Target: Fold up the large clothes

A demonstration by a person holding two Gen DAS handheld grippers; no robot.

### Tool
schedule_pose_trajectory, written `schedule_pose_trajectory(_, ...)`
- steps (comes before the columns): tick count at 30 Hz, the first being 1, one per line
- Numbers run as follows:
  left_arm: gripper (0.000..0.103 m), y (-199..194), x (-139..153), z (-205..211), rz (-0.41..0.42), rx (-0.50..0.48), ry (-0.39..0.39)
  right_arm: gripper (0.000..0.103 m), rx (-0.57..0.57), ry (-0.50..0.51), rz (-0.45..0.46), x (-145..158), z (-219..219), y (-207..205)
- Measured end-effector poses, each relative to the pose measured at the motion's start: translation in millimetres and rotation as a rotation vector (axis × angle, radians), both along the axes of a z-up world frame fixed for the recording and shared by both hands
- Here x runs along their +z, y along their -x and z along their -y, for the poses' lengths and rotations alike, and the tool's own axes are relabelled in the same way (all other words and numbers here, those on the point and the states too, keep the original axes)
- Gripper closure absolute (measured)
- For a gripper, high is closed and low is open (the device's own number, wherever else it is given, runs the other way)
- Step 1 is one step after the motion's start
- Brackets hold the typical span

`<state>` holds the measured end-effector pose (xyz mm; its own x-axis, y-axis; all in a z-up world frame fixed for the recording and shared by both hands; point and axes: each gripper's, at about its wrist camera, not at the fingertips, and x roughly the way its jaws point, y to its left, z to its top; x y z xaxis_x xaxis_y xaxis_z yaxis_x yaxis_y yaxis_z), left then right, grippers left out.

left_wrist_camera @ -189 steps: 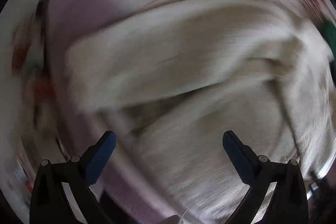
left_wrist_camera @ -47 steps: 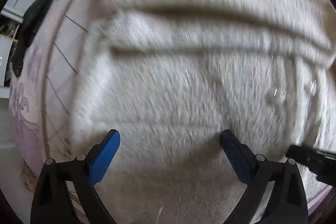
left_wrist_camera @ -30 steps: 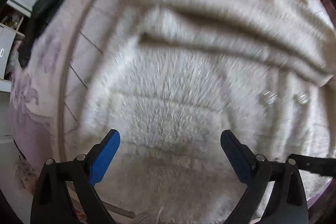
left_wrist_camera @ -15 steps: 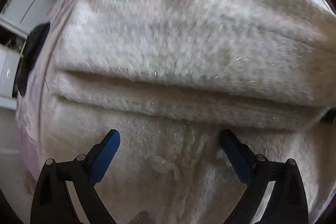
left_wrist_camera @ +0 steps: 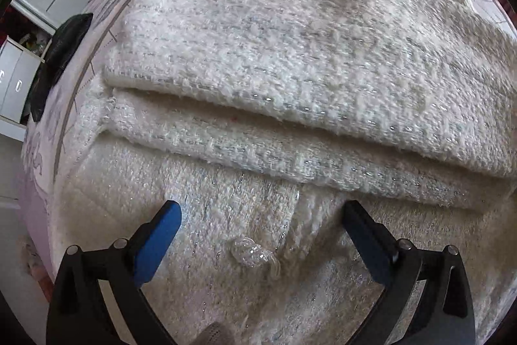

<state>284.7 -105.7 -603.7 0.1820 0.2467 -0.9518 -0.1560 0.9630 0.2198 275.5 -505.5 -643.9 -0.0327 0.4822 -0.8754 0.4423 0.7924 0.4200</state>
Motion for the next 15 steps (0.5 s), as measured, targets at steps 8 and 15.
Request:
schedule_pose_trajectory(8,0.000,-1.8,0.1,-4.6,0.010,0.006,0.010,0.059,0.701,0.487,0.351,38.3,-72.6,-28.0)
schedule_pose_trajectory(15,0.000,2.6,0.4,-1.1,0.005,0.005,0.025,0.055,0.244,0.180,0.063,14.3,39.7,-42.8)
